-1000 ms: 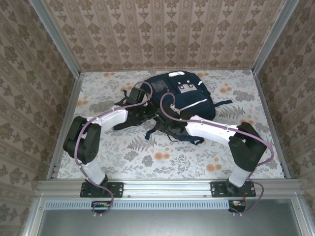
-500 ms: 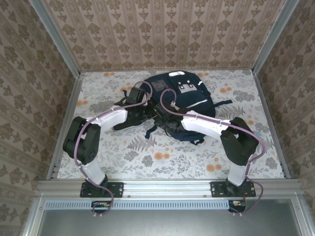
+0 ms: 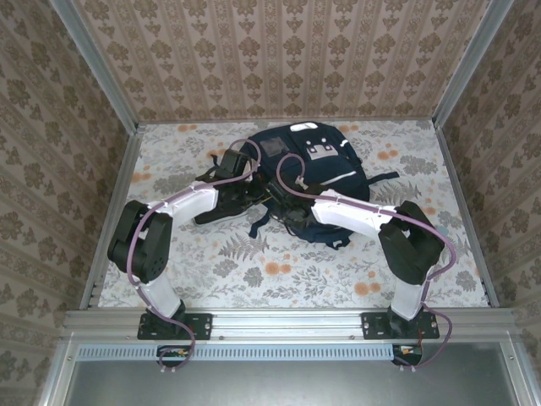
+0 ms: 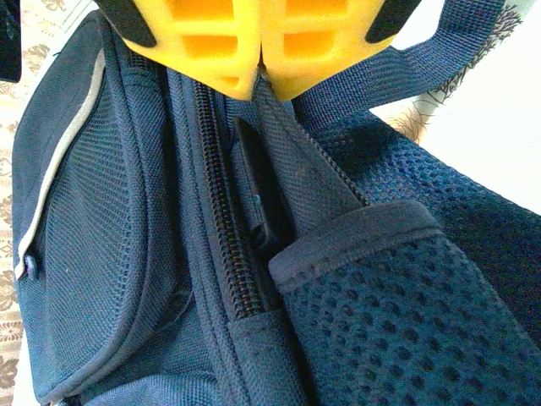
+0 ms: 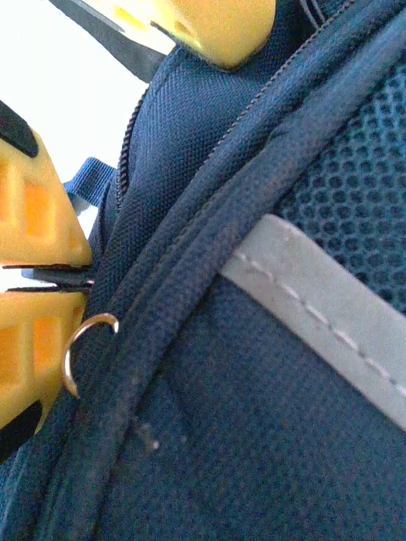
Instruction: Pack books, pencil case, and school supplies into a backpack
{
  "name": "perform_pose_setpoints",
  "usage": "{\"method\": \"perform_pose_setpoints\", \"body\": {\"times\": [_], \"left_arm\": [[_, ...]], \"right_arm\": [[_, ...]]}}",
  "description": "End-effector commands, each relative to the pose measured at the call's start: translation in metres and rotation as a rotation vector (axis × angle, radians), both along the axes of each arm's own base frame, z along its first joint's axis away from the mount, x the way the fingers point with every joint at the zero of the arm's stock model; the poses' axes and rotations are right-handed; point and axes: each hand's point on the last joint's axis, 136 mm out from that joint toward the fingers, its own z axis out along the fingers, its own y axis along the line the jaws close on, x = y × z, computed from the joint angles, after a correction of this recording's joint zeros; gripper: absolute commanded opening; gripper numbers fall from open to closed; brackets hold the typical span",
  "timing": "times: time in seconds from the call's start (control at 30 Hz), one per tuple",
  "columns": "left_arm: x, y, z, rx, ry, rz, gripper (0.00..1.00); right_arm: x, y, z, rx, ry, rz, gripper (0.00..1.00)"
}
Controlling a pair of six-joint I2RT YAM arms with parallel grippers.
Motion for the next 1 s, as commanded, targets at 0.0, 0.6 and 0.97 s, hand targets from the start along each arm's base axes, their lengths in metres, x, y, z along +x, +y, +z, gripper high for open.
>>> {"method": "perform_pose_setpoints", "body": {"times": [0.0, 0.6, 0.97], "left_arm": [[0.007, -0.011, 0.043, -0.081, -0.095, -0.048, 0.06], [0.007, -0.01, 0.041, -0.073, -0.088, -0.047, 0.05], [0.031, 0.024, 0.012, 0.099, -0.121, 0.023, 0.03]], "right_arm": [[-0.003, -0.017, 0.003, -0.049, -0.012, -0.006, 0.14], [0.003, -0.007, -0.005, -0.088, -0.015, 0.089, 0.17], [-0.029, -0.041, 0.004, -0.22, 0.005, 0.262, 0.0]]}}
